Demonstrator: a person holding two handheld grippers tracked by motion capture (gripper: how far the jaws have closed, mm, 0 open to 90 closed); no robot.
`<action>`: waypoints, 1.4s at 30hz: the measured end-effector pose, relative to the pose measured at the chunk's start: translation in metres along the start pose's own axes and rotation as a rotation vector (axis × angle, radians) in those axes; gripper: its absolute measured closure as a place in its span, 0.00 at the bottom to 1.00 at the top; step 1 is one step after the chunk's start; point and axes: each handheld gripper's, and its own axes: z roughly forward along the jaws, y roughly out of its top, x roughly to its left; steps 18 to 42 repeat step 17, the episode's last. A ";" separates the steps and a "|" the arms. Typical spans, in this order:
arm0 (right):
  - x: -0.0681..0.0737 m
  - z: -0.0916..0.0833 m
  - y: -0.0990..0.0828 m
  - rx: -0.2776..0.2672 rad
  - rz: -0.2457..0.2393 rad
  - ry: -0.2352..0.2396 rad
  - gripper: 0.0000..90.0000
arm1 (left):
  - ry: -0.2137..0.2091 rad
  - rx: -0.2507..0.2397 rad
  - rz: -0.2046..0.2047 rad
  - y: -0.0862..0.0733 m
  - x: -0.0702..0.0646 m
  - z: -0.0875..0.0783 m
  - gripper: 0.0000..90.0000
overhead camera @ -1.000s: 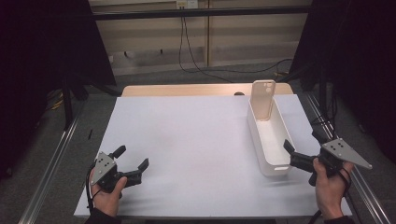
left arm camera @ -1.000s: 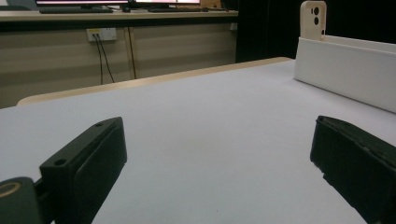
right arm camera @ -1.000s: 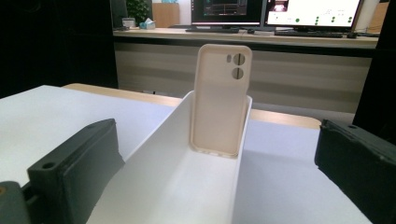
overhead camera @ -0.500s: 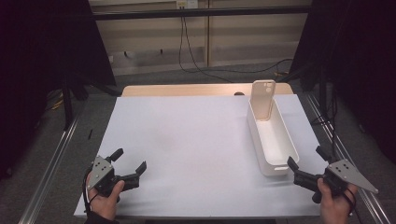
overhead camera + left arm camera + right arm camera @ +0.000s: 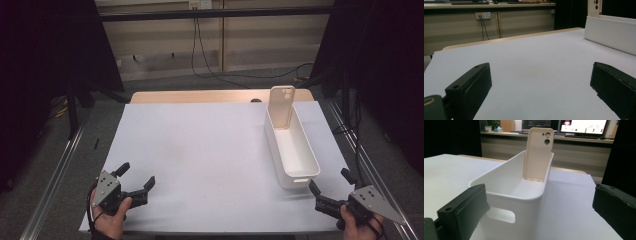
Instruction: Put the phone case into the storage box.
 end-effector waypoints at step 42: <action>0.000 0.005 -0.005 0.000 0.017 0.008 0.00 | 0.011 0.013 -0.008 0.001 -0.001 0.002 0.04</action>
